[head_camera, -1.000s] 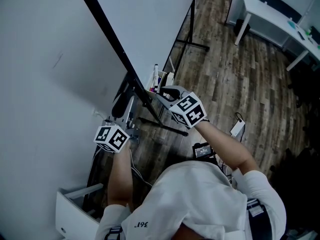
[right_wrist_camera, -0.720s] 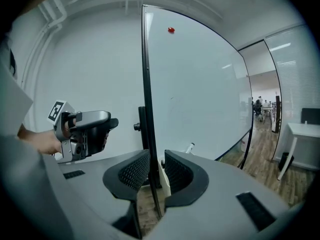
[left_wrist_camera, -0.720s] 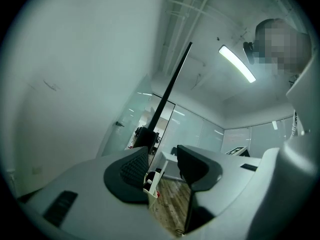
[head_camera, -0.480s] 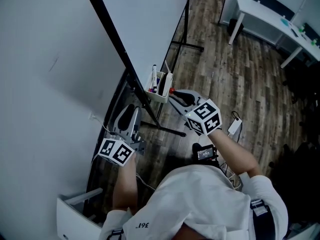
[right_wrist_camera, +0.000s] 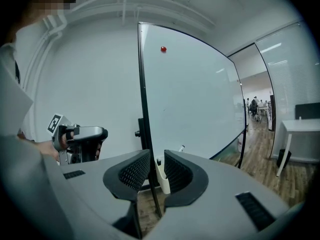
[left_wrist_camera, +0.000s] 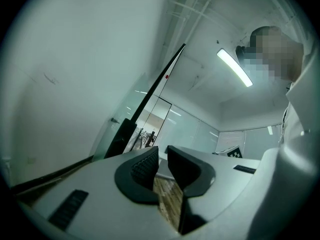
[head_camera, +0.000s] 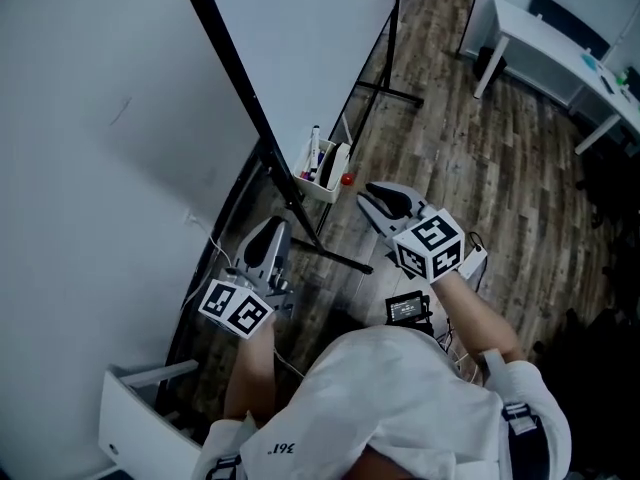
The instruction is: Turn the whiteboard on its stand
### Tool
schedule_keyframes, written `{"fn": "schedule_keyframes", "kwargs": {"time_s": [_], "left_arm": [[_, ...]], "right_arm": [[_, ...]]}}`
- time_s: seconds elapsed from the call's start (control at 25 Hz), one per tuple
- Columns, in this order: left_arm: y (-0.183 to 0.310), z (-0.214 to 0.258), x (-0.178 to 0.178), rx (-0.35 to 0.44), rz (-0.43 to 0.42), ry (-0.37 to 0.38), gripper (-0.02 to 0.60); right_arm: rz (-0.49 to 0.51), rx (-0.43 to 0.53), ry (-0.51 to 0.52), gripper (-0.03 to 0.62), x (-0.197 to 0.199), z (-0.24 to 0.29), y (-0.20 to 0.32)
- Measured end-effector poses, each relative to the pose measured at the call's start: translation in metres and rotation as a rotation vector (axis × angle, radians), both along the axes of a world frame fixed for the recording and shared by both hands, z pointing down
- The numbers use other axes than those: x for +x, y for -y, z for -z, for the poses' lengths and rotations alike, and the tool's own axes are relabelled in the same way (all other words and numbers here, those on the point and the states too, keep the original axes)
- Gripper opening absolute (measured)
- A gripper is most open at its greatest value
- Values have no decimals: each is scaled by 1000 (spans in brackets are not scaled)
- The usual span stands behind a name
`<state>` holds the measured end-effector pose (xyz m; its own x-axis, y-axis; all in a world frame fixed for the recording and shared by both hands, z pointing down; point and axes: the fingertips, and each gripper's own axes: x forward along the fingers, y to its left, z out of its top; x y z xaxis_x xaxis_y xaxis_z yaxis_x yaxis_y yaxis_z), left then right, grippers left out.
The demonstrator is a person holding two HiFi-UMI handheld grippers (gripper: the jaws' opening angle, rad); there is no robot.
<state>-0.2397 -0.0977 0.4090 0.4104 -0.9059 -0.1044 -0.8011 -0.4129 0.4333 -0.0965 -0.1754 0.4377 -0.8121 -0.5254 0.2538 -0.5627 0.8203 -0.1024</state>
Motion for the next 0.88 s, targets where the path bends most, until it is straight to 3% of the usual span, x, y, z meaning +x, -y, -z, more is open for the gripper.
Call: {"fn": "schedule_keyframes", "kwargs": {"time_s": [0.44, 0.88], "left_arm": [[-20, 0, 86, -34, -39, -12, 41], [-52, -10, 144, -82, -8, -34, 29]], "right_arm": [[-51, -35, 8, 78, 99, -5, -8], [-36, -54, 52, 66, 161, -5, -34]]}}
